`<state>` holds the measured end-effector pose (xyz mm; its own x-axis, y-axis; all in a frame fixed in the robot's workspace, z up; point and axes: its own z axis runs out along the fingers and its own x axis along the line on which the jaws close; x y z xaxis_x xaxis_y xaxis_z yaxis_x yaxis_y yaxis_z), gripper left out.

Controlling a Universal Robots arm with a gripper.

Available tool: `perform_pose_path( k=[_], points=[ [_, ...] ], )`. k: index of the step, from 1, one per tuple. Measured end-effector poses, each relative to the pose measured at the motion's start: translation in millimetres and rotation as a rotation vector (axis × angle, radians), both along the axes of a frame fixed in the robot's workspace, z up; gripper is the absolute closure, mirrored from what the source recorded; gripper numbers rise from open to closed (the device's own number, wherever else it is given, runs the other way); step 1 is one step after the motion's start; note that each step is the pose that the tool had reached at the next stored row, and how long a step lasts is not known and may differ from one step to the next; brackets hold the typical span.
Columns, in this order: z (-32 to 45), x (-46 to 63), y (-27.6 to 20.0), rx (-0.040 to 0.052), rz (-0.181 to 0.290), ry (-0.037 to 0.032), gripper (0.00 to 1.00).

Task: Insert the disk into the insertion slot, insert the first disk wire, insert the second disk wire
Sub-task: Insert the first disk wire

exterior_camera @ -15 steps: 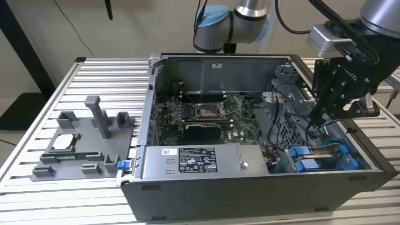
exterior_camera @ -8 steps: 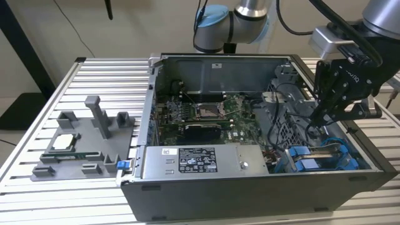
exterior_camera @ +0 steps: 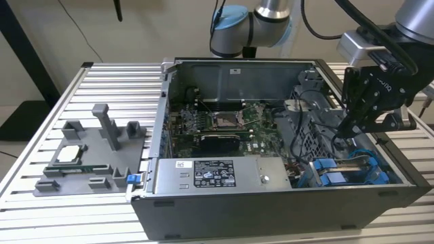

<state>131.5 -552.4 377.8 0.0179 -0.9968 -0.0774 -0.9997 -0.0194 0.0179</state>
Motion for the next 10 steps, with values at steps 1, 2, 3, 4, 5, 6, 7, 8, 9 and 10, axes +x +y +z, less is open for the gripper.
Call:
perform_pose_path(
  k=[1, 2, 3, 4, 5, 6, 7, 8, 9, 10],
  points=[
    [-0.6, 0.9, -0.9, 0.0002, 0.0, 0.0, 1.0],
    [-1.2, 2.1, -2.0, 0.0004, 0.0, 0.0, 1.0],
    [-1.8, 3.1, -3.0, 0.0007, 0.0, 0.0, 1.0],
    [-2.4, 4.3, -4.1, 0.0009, 0.0, 0.0, 1.0],
    [-2.9, 5.3, -5.6, 0.0009, 0.0, 0.0, 1.0],
    [-3.3, 5.5, -7.1, 0.0009, 0.0, 0.0, 1.0],
    [-3.5, 5.5, -8.5, 0.0008, 0.0, 0.0, 1.0],
    [-3.9, 5.6, -9.2, 0.0008, 0.0, 0.0, 1.0],
    [-4.3, 5.6, -9.6, 0.001, 0.0, 0.0, 1.0],
    [-4.4, 5.7, -9.6, 0.0009, 0.0, 0.0, 1.0]
  ],
)
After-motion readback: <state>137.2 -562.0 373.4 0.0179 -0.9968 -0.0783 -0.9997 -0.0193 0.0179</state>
